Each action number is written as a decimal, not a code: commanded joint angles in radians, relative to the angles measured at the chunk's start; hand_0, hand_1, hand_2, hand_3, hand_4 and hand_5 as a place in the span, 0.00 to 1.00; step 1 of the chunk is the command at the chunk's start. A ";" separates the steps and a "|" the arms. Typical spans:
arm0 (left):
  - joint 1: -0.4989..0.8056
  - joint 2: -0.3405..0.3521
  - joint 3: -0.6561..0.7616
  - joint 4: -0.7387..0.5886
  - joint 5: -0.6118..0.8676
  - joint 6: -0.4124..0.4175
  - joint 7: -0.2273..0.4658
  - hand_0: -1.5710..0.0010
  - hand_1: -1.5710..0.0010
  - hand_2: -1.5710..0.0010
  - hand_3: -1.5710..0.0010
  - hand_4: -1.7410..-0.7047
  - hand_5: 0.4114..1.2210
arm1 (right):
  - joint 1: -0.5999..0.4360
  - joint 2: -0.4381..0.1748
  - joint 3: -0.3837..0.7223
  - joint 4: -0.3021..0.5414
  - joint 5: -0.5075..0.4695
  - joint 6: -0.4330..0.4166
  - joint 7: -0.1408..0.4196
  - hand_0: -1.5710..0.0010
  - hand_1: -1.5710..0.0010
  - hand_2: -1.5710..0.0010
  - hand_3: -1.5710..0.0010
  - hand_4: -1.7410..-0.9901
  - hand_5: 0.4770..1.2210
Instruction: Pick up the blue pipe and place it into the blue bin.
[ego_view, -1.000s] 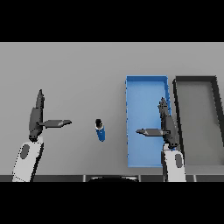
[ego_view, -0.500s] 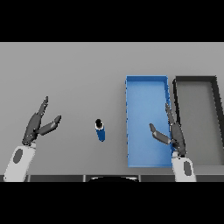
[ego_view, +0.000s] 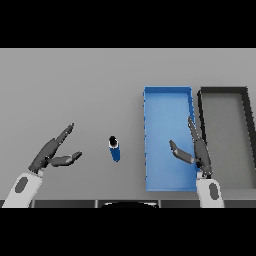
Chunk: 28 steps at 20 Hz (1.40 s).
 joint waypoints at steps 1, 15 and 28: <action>0.005 -0.008 -0.023 -0.001 -0.008 -0.014 0.012 1.00 1.00 1.00 1.00 0.65 0.14 | 0.012 0.000 0.003 -0.003 0.004 0.000 -0.014 1.00 1.00 1.00 1.00 0.75 0.19; -0.098 -0.257 -0.223 0.091 -0.161 -0.005 0.072 1.00 1.00 1.00 1.00 0.57 0.06 | 0.018 0.000 -0.006 -0.022 -0.010 0.004 0.029 1.00 1.00 1.00 1.00 0.72 0.19; -0.211 -0.433 -0.247 0.279 -0.197 0.023 0.035 1.00 1.00 0.97 0.97 0.58 0.11 | 0.045 -0.004 -0.007 -0.029 -0.001 0.002 -0.017 1.00 1.00 1.00 1.00 0.71 0.24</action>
